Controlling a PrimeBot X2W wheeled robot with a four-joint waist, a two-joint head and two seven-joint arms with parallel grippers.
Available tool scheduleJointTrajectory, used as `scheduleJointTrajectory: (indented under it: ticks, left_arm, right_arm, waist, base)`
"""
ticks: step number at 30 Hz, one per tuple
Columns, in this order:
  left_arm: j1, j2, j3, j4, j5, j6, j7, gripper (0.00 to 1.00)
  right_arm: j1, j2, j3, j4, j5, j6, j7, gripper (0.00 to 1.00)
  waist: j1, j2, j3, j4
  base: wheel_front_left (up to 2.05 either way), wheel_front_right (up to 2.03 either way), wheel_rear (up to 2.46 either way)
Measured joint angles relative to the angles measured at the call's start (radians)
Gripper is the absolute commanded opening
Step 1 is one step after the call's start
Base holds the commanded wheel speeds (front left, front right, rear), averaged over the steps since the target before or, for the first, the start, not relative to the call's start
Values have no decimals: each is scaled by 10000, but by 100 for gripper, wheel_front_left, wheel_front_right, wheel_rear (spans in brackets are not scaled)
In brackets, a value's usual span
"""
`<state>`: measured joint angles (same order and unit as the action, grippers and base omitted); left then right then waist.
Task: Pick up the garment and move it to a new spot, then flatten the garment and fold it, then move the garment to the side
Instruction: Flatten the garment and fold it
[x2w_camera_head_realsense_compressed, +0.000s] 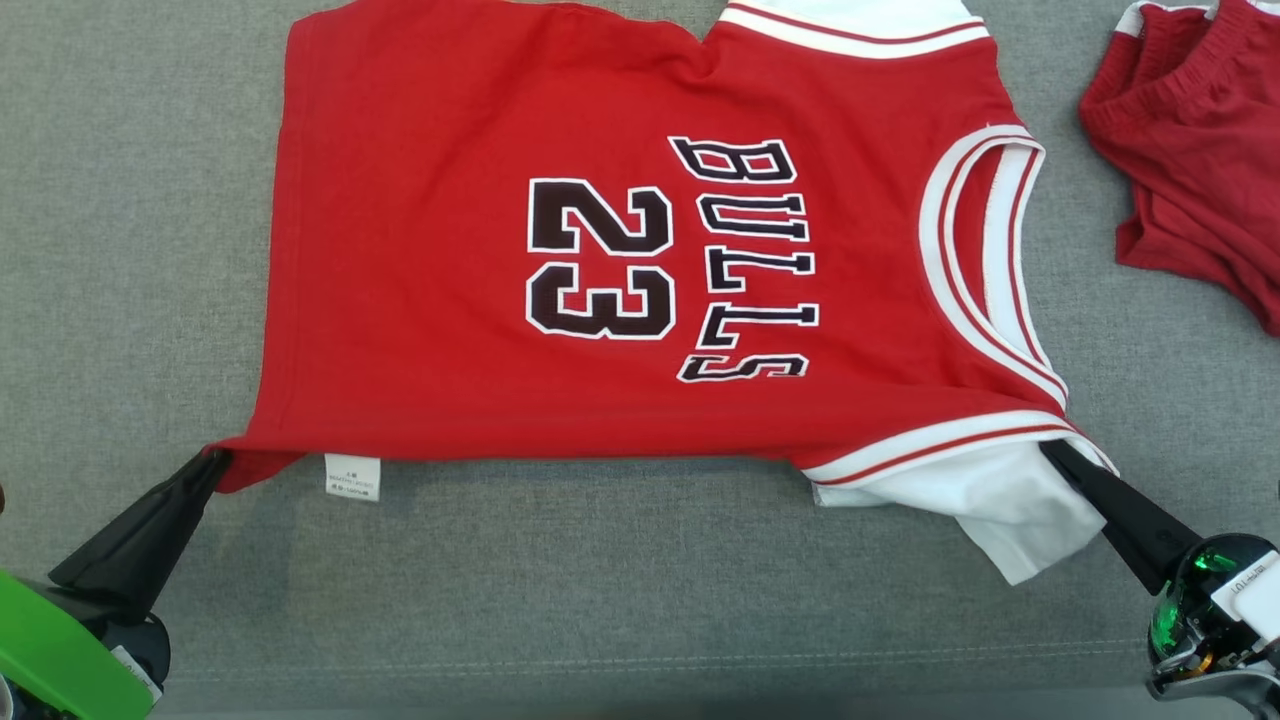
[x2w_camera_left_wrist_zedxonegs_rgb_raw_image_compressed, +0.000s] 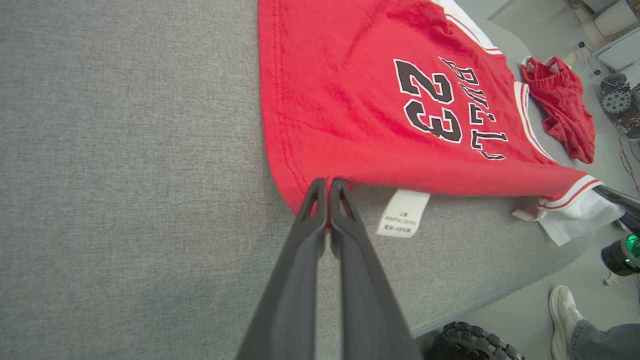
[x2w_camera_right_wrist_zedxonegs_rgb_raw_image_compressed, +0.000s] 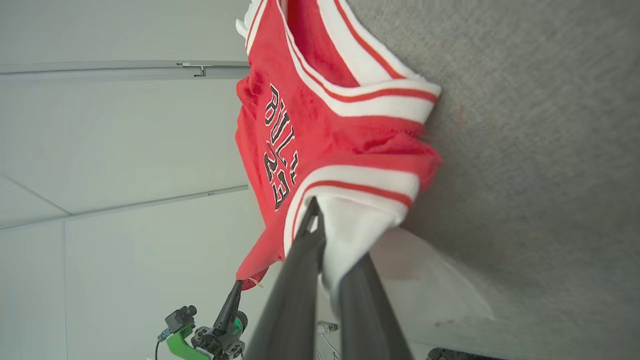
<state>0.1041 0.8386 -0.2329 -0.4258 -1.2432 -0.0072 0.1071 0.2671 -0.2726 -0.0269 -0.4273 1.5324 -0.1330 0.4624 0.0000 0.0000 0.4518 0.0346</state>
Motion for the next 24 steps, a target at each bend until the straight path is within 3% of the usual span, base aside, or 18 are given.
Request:
scheduleJointTrajectory:
  ticks: [11, 24]
  left_arm:
    - [-574, 593, 36, -374, -46, -15, 790, 0]
    - [-1706, 698, 61, -324, -642, -8, 1519, 0]
  right_arm:
    - [-1013, -244, 209, 67, -12, 0, 407, 0]
    - [-2159, -412, 119, 715, -113, -2, 585, 0]
  waist:
    - [0, 0, 112, -61]
    - [0, 0, 354, -216]
  base:
    - [0, 0, 0]
    - [0, 0, 0]
